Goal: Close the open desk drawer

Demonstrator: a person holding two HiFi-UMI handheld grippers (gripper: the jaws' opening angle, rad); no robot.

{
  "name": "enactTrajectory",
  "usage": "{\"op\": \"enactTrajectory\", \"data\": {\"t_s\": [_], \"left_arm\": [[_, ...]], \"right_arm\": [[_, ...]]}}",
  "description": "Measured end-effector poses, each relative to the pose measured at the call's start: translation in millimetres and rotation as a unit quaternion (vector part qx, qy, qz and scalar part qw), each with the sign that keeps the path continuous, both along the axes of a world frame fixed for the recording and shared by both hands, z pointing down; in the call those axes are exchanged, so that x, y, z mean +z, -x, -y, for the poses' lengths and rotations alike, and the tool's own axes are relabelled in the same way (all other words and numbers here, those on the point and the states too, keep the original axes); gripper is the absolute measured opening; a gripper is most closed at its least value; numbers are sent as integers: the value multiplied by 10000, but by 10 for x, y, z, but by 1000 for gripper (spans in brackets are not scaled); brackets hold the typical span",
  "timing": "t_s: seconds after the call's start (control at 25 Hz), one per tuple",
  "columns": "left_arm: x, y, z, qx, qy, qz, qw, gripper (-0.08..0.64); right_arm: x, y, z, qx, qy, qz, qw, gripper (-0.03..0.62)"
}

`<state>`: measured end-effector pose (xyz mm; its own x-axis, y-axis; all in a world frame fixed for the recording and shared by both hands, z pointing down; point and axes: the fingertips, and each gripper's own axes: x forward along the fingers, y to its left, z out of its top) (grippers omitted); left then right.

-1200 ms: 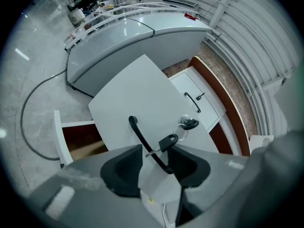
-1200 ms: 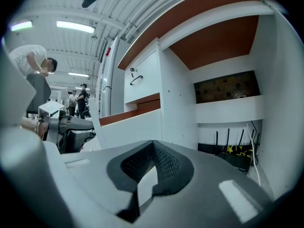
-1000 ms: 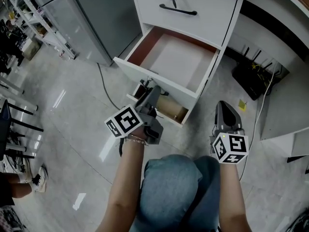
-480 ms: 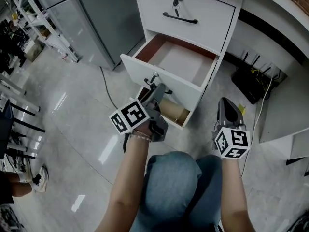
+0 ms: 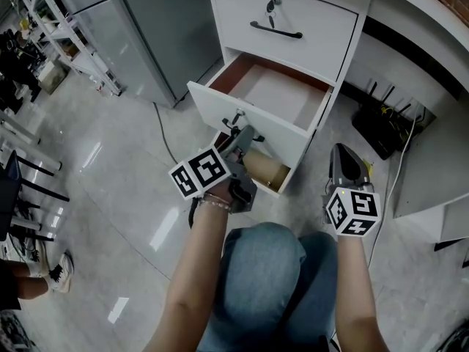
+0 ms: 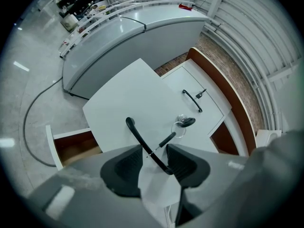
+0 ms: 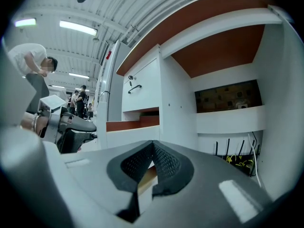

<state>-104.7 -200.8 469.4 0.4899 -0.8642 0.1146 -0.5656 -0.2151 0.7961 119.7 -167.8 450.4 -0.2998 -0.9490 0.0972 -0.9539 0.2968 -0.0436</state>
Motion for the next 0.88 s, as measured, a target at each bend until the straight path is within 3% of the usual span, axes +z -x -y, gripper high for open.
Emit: {"op": "enactTrajectory", "data": {"t_s": [0.88], "left_arm": [[-8,-222,448,8,223,160,9996,156]], "right_arm": [[117,-152,-36,196,169,-56,9996,-2]]}}
